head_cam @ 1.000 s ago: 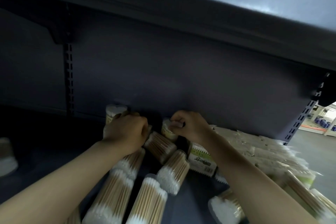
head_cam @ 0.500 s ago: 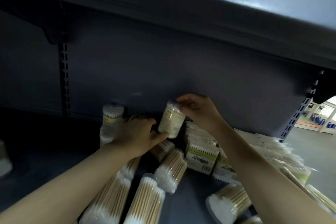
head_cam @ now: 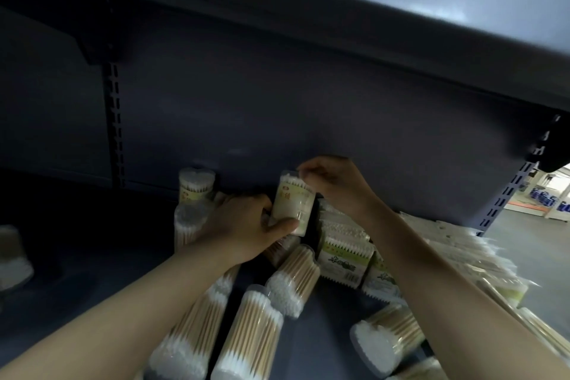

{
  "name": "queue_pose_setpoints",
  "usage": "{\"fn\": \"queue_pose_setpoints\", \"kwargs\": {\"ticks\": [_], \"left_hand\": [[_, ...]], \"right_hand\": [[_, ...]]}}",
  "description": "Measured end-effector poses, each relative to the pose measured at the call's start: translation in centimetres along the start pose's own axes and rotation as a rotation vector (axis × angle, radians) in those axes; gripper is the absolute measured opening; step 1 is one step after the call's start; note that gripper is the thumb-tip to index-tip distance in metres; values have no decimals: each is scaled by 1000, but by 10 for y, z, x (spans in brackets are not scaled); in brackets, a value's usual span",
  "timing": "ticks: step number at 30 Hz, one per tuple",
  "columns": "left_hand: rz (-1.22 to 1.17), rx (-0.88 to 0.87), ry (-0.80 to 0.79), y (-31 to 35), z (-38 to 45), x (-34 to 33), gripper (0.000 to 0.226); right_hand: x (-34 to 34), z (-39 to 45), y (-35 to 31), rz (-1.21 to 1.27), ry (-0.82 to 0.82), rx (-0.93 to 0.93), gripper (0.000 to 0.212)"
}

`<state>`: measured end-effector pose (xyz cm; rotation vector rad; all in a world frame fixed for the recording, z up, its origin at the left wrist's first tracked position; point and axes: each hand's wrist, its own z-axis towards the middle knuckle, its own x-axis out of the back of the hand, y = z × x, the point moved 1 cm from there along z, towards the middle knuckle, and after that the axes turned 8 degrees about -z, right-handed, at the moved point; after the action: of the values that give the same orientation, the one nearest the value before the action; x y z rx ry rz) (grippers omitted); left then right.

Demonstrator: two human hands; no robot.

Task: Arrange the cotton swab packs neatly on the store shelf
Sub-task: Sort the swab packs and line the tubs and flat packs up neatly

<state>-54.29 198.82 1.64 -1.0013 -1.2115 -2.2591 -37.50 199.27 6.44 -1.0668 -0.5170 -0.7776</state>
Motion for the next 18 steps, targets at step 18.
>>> {"fn": "queue_pose_setpoints", "kwargs": {"ticks": [18], "left_hand": [[100, 95, 139, -19, 17, 2, 35]], "right_hand": [[-21, -6, 21, -335, 81, 94, 27]]}}
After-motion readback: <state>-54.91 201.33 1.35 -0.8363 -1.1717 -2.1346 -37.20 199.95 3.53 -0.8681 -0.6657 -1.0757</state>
